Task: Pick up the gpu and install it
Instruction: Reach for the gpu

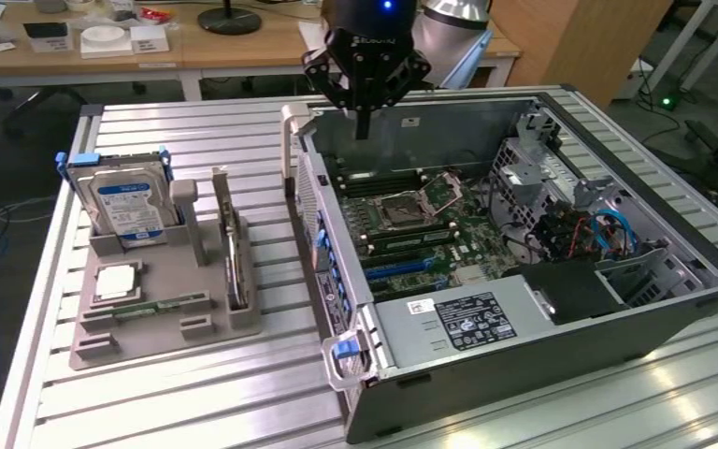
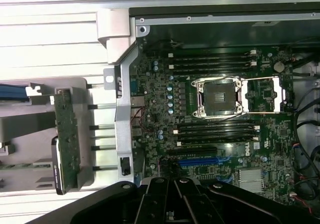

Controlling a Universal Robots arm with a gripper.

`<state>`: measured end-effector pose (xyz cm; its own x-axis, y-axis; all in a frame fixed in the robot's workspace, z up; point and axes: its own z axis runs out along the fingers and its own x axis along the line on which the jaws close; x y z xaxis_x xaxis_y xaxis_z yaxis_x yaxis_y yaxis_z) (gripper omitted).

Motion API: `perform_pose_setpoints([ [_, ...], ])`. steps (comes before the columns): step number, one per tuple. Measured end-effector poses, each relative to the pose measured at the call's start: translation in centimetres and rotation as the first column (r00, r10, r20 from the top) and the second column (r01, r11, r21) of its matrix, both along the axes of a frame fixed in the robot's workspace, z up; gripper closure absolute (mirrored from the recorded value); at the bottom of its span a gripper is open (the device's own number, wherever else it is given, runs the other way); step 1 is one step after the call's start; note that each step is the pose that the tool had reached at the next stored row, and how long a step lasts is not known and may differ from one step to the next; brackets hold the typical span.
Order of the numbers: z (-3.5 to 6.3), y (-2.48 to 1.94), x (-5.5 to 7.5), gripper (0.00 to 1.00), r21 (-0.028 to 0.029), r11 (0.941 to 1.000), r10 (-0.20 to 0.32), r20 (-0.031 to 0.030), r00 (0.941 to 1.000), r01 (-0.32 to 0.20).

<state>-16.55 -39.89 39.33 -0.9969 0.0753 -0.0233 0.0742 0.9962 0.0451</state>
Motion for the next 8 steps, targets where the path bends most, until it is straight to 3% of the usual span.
perform_pose_setpoints([
  [8,0.0,0.0,-0.44,0.89,0.0,1.0,0.0,0.0,1.0,0.0],
])
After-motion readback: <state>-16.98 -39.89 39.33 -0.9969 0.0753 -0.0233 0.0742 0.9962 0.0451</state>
